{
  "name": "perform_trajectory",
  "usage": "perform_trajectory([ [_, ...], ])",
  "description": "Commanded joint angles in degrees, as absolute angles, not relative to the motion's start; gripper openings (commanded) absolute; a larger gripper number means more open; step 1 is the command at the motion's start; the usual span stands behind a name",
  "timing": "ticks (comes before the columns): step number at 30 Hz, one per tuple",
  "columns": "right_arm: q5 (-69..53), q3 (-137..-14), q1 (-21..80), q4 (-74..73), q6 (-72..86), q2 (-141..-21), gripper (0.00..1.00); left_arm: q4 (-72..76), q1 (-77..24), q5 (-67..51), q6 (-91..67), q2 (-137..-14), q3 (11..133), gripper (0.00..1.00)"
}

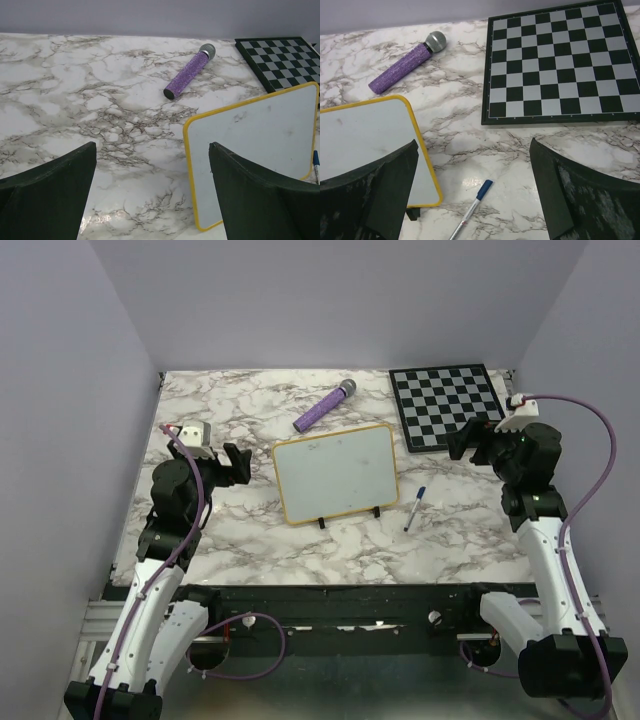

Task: Write a sentence on the whiteboard
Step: Pick up the whiteboard marker from the center of the board.

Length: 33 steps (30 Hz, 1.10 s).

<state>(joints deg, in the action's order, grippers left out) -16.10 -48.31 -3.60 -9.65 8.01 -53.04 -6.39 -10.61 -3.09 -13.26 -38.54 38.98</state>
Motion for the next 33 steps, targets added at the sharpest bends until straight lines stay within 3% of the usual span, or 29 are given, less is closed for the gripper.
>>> perform_trajectory([
  [1,-14.33,-46.76,-3.60,-7.30,7.74,-53.35,1.00,-5.36,-10.72,-4.75,-13.36,-38.85,40.52,0.99],
  [5,-20.28,-44.22,-3.60,-5.72,0.55,-52.74,1.00,-5.36,-10.72,-4.92,-13.45,-39.11,40.52,0.99],
  [9,-39.67,-41.49,-3.60,-8.60,-17.37,-52.73,1.00,-5.36,-10.72,-5.10,-13.54,-39.20,40.52,0.99],
  [15,-50.33,-44.11,-3.60,-20.98,-33.10,-55.53,1.00,-5.36,-10.81,-5.18,-13.54,-39.29,40.52,0.99],
  [17,-53.60,-48.31,-3.60,-33.09,-48.64,-57.64,1.00,-5.27,-10.90,-5.19,-13.54,-39.37,40.52,0.99],
  [20,-52.91,-52.54,-3.60,-45.48,-66.10,-63.09,1.00,-5.19,-10.99,-5.27,-13.54,-39.64,40.34,0.99],
  [22,-50.38,-53.87,-3.60,-57.15,-88.54,-66.77,1.00,-5.36,-11.07,-5.45,-13.54,-39.99,40.43,0.99],
  [25,-42.38,-56.15,-3.60,-62.91,-106.11,-72.30,1.00,-5.36,-11.25,-5.89,-13.54,-39.99,40.52,0.99],
  [27,-40.09,-60.00,-3.52,-64.85,-110.28,-76.35,0.98,-5.45,-11.25,-5.89,-13.54,-40.08,40.61,0.99],
  [30,-37.37,-63.71,-2.38,-72.15,-121.18,-84.44,0.85,-5.54,-11.25,-5.89,-13.36,-40.17,40.61,0.99],
  [33,-34.47,-64.86,-0.62,-67.87,-121.38,-89.46,0.84,-5.63,-11.34,-5.80,-13.27,-40.34,40.61,0.99],
])
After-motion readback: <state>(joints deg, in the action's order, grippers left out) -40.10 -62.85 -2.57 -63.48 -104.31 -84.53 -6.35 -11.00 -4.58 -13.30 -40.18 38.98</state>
